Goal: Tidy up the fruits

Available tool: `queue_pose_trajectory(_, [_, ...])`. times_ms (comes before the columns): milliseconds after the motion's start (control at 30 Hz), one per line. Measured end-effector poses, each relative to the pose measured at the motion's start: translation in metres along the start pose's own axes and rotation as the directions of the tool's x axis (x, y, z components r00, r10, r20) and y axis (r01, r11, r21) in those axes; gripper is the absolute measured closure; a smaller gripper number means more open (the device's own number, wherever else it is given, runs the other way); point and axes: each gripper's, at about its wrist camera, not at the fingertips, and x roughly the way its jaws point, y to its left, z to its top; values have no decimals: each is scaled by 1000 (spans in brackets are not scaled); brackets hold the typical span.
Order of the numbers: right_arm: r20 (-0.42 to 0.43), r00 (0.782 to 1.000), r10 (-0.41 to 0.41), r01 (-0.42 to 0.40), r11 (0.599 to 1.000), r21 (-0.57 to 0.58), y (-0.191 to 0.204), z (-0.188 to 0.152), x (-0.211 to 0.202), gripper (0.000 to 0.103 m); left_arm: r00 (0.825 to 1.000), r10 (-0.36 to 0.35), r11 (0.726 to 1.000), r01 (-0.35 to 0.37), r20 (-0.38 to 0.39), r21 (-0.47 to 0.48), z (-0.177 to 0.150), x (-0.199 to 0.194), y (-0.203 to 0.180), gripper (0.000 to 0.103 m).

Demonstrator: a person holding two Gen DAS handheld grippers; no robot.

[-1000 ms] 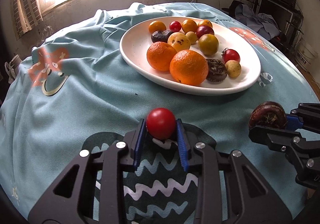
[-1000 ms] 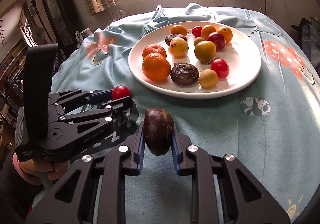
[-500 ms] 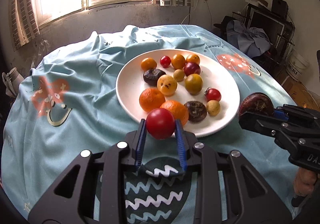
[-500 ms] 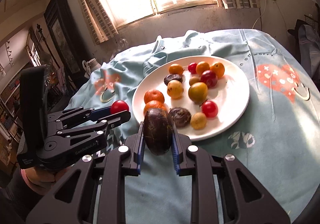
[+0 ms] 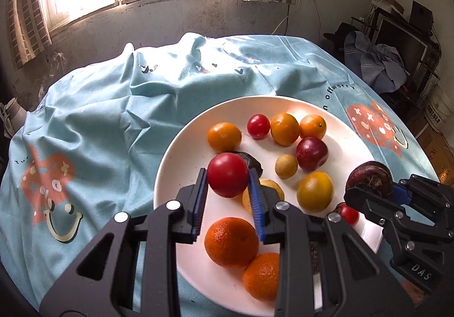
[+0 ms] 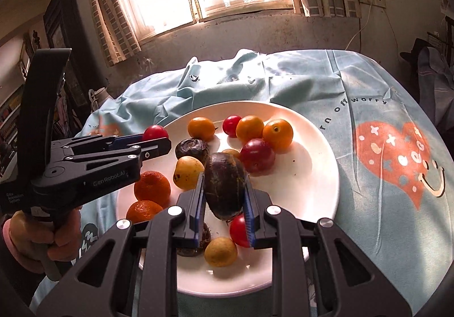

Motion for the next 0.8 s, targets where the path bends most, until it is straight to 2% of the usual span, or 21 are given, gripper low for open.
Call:
queue_pose_trajectory(33, [-1, 1000, -4, 4, 1000, -7, 1, 0, 2, 78, 1000, 6, 1000, -6, -5, -3, -1, 1, 1, 72])
queue_pose_trajectory(67, [-4, 1000, -5, 5, 1000, -15, 1, 1, 4, 75, 1000, 25, 1000, -25, -2, -1, -1, 1, 2, 52])
queue_pose_trajectory(100, [-8, 1000, -9, 9, 1000, -20, 3, 1, 4, 59, 999, 52, 999, -52, 12, 4, -3, -2, 2, 28])
queue_pose_trajectory(133, [-3, 1000, -14, 14, 1000, -18, 4, 1, 2, 49, 996, 83, 996, -83, 43, 9, -4, -8, 1, 24])
queue_pose_trajectory(233, [23, 1000, -4, 5, 1000, -26, 9, 1, -11, 49, 992, 99, 994, -103, 75, 43, -9, -28, -4, 22])
queue_pose_trajectory(300, [29, 1000, 5, -5, 1000, -26, 14, -1, -22, 49, 991, 99, 993, -104, 89, 49, -15, -45, -8, 15])
queue_pose_trajectory(467, [60, 998, 25, -22, 998, -56, 30, -19, -67, 41, 984, 102, 989, -116, 148, 90, -43, -98, -22, 3])
queue_pose_trajectory(500, [61, 998, 21, -17, 997, -69, 33, -25, -75, 38, 982, 104, 989, -119, 157, 92, -51, -108, -24, 2])
queue_pose_trajectory(533, [61, 998, 14, -9, 997, -80, 36, -32, -83, 26, 981, 107, 988, -123, 162, 90, -60, -117, -25, 2])
queue_pose_trajectory(567, [65, 998, 8, -2, 996, -87, 39, -40, -92, 18, 981, 105, 989, -121, 163, 89, -69, -126, -27, 2])
queue_pose_trajectory(600, [73, 997, 6, 1, 996, -95, 41, -49, -99, 1, 982, 93, 990, -109, 162, 87, -79, -133, -27, 2])
queue_pose_trajectory(667, [87, 996, 7, 4, 993, -118, 46, -68, -112, 1, 984, 80, 993, -93, 156, 72, -99, -145, -27, 2])
queue_pose_trajectory(800, [58, 998, -14, 23, 986, -166, 53, -103, -122, 1, 986, 95, 995, -99, 136, 28, -138, -154, -21, 2])
